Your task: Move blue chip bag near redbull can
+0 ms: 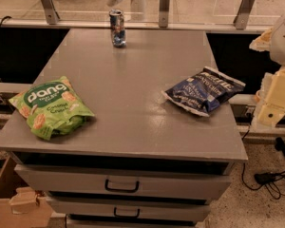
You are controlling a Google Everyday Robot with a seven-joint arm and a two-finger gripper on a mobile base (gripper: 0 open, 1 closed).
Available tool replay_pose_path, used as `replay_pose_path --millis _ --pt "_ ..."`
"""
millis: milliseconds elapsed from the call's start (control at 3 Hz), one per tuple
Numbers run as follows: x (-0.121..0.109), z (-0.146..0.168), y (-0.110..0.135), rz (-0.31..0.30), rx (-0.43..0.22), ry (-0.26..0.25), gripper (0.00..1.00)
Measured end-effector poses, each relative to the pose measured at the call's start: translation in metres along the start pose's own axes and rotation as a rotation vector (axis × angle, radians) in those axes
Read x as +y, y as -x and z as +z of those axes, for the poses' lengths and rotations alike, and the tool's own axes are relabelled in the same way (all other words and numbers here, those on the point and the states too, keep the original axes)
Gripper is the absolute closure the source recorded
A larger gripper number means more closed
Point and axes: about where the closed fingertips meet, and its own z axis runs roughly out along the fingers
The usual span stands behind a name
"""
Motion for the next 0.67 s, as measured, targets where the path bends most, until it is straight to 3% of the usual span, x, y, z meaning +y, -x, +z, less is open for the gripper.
replay_pose_path --millis 333,667 --pt "0.0 0.0 0.0 0.0 0.0 0.0 0.0" --pt "-0.015 0.011 -0.001 -0.037 -0.026 0.006 0.0"
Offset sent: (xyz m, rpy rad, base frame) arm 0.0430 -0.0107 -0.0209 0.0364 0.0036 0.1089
